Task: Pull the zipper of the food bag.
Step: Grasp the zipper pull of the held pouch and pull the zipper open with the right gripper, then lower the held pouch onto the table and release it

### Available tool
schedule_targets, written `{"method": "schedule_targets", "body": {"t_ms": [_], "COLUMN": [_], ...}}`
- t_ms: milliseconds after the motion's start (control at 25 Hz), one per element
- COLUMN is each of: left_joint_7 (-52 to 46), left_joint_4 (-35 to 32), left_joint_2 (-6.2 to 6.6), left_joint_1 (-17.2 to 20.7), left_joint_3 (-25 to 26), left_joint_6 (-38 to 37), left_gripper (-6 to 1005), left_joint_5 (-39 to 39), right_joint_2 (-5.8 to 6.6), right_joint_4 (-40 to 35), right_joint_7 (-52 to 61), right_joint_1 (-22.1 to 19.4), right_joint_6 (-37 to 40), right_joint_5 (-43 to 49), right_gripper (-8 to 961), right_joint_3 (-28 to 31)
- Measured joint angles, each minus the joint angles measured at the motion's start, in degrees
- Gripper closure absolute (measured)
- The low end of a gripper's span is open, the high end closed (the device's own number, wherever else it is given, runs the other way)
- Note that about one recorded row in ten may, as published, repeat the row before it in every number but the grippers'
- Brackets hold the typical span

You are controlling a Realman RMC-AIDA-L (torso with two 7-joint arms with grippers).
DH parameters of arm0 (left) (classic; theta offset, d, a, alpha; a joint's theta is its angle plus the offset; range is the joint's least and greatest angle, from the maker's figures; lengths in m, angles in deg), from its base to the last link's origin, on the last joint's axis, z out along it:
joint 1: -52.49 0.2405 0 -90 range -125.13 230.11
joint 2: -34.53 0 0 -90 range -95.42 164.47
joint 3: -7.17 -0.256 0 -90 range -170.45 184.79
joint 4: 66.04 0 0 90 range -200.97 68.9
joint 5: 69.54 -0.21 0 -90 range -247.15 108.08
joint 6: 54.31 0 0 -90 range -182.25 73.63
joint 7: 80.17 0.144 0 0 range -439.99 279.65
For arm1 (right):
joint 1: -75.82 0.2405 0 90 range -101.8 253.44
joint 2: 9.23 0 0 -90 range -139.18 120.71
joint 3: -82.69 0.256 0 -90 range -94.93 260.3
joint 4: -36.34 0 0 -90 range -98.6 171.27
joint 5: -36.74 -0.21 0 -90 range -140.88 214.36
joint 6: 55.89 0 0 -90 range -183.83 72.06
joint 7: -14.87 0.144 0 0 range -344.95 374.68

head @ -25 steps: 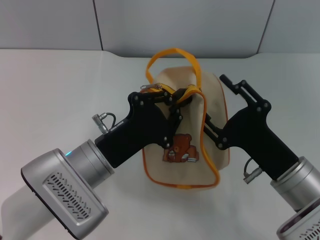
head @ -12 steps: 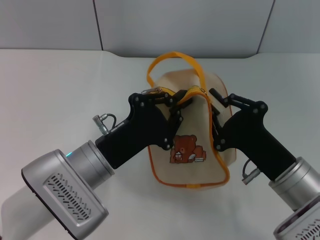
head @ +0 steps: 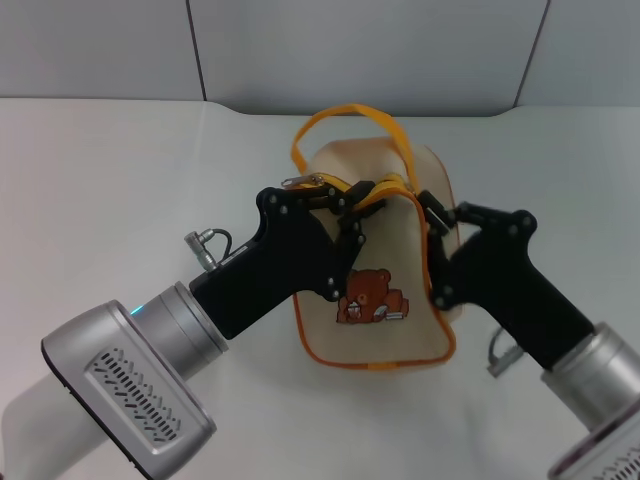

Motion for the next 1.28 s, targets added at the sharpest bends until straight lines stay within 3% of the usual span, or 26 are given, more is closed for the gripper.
{"method": "schedule_targets", "body": {"t_ms": [120, 360, 480, 880, 1160, 1280], "left_joint_7": [0.0, -0.3, -0.5, -6.2, -15.6, -20.4], "left_joint_4": [0.0, 0.1, 0.0, 0.5, 3.4, 2.5], "left_joint_2": [-0.01, 0.04, 0.04, 0.00, 0.27, 0.57], "left_joint_1": [0.0, 0.0, 0.1, 0.6, 5.7, 6.1], "left_joint_3": [0.1, 1.0, 1.0, 1.3, 4.5, 4.2], "left_joint_6": [0.0, -0.1, 0.0, 1.0, 0.3, -1.6], "left_gripper": [919, 912, 909, 897, 889, 851], "left_joint_5": [0.2, 0.3, 0.3, 0.7, 0.4, 0.1], "right_joint_2": [0.00, -0.01, 0.00, 0.31, 0.61, 0.62], "right_joint_4": [0.2, -2.3, -3.8, -5.1, -11.9, -16.3], "right_joint_7": [0.1, 1.9, 2.4, 7.8, 28.4, 38.4], "right_joint_1": [-3.3, -14.4, -16.7, -18.4, -17.2, -15.5], "right_joint_6": [-0.2, -0.9, -1.4, 5.1, 12.0, 15.1], "right_joint_5": [0.0, 0.0, 0.0, -0.4, -0.3, -0.1], "right_gripper": [956, 955, 955, 954, 760, 656], "right_joint_3": [-0.1, -1.3, -1.5, -0.9, -1.3, -1.5]}}
